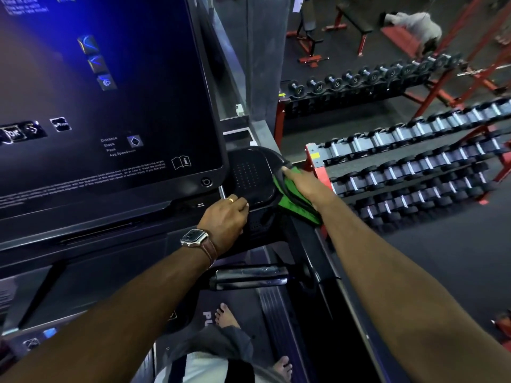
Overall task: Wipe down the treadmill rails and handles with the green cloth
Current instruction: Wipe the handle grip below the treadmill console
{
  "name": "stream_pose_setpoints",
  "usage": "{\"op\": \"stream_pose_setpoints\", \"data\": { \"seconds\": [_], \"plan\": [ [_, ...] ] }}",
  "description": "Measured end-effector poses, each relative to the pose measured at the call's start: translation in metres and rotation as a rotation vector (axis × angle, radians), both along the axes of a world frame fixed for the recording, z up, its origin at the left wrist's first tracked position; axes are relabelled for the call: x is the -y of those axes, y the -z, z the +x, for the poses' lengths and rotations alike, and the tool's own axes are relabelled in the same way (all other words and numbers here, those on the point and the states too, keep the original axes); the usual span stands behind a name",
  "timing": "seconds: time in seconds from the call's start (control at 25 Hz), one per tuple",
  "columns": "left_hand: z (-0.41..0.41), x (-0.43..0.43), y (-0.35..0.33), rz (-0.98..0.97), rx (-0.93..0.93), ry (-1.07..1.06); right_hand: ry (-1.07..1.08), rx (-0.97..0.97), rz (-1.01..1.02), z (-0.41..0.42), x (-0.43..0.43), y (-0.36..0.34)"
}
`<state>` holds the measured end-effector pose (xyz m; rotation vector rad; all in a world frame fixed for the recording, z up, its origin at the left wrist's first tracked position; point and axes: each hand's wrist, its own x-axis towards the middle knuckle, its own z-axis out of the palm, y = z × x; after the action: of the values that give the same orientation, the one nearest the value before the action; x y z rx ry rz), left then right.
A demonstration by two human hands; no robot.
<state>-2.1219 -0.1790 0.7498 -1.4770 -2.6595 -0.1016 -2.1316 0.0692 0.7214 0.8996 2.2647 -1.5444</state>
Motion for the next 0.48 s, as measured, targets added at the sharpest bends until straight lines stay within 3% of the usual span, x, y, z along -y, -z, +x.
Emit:
{"op": "stream_pose_setpoints", "data": {
  "seconds": [0.12,0.32,0.48],
  "plan": [
    [0.001,0.000,-0.001,0.010,-0.030,-0.017,-0.190,-0.021,0.428,-0.037,0.016,-0.023],
    [0.003,-0.002,0.000,0.029,-0.030,-0.032,-0.511,0.008,0.817,-0.089,0.045,-0.039],
    [0.004,-0.002,0.001,0.031,-0.044,-0.038,-0.879,-0.285,1.088,-0.102,0.110,-0.043]
  ]
}}
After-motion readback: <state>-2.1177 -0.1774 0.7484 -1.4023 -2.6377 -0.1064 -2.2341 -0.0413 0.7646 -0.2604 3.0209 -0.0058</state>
